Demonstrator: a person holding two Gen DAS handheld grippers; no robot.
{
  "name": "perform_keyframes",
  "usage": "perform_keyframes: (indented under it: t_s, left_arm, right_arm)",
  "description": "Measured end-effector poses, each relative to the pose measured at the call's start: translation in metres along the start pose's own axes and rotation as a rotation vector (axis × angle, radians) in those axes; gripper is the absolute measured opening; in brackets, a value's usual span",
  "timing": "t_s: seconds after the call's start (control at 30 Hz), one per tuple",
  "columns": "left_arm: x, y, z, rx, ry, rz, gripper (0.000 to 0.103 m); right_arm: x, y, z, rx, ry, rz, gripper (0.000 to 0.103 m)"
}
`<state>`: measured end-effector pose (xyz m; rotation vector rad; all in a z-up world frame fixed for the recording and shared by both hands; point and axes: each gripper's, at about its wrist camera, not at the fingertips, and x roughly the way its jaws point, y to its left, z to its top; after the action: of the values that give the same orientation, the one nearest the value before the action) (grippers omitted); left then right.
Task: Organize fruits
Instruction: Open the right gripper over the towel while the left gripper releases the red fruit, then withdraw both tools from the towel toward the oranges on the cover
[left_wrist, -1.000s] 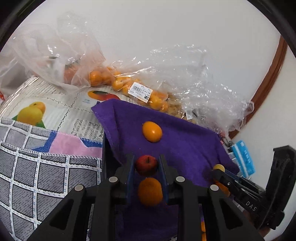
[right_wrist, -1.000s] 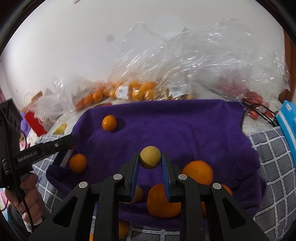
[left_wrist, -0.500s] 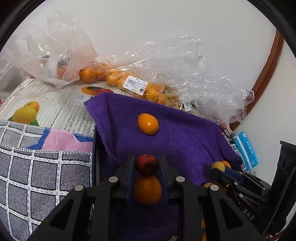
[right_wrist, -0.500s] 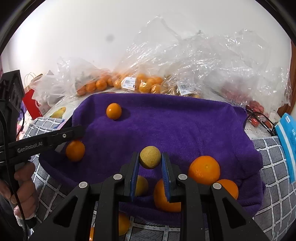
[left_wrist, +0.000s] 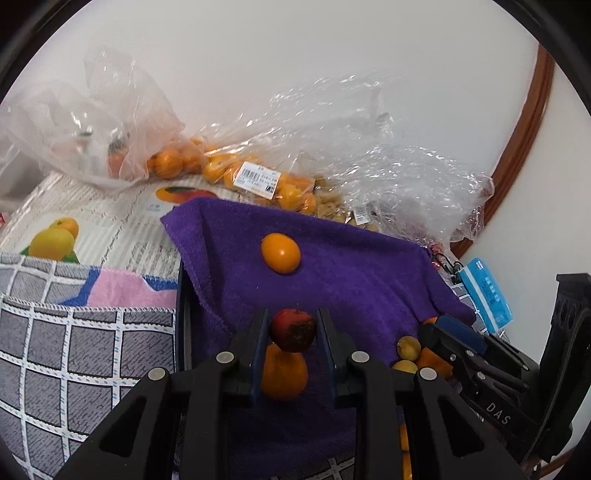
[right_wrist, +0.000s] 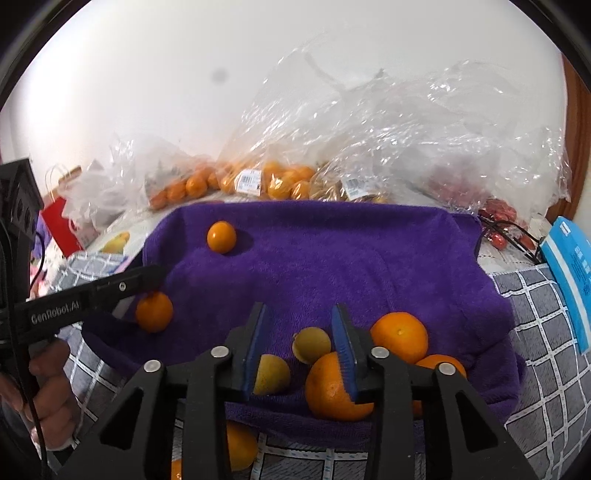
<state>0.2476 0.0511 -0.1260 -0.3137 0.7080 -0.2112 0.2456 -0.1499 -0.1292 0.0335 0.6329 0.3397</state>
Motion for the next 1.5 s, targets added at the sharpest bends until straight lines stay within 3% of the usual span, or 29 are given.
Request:
perform_keyframes:
  t_s: [0.2,0.63,0.77,0.9,1.1,1.2,1.3,1.5]
  left_arm:
    - [-0.012,-0.003,0.002,0.002,-0.043,0.003,0.038]
    - [-0.054,-0.025,0.011,0.046,-0.131,0.029,0.042]
    - [-0.073,-0.029,0.005,0.060,-0.105,0.037,0.044]
    - [-0.088,-0.024,-0.010,0.100,-0.086,0.115,0.046]
    - [-0.090,0.006,-0.044,0.108,0.014,0.196,0.047]
    - [-0.085,0.019,-0.061,0.074,0.056,0.182,0.047]
    - [-0.081,0.026,-0.070,0.051,0.047,0.161,0.047]
    - [-0.082,0.034,-0.077,0.028,0.046,0.201,0.047]
  right_arm:
    - [-0.018,0.003,0.004,0.004,-0.039,-0.070,0.051]
    - [-0.058,0.015,-0.038,-0.033,0.071,-0.132,0.051]
    - [-0.056,0.012,-0.051,0.010,0.118,-0.097,0.051]
    - [-0.049,0.008,-0.061,0.071,0.149,-0.048,0.051]
    - [-0.042,0.014,-0.065,0.087,0.152,-0.021,0.052]
    - [-0.043,0.018,-0.065,0.070,0.151,-0.037,0.052]
    - [-0.043,0.019,-0.063,0.066,0.151,-0.034,0.052]
    - [-0.040,0.031,-0.052,0.052,0.135,0.017,0.052]
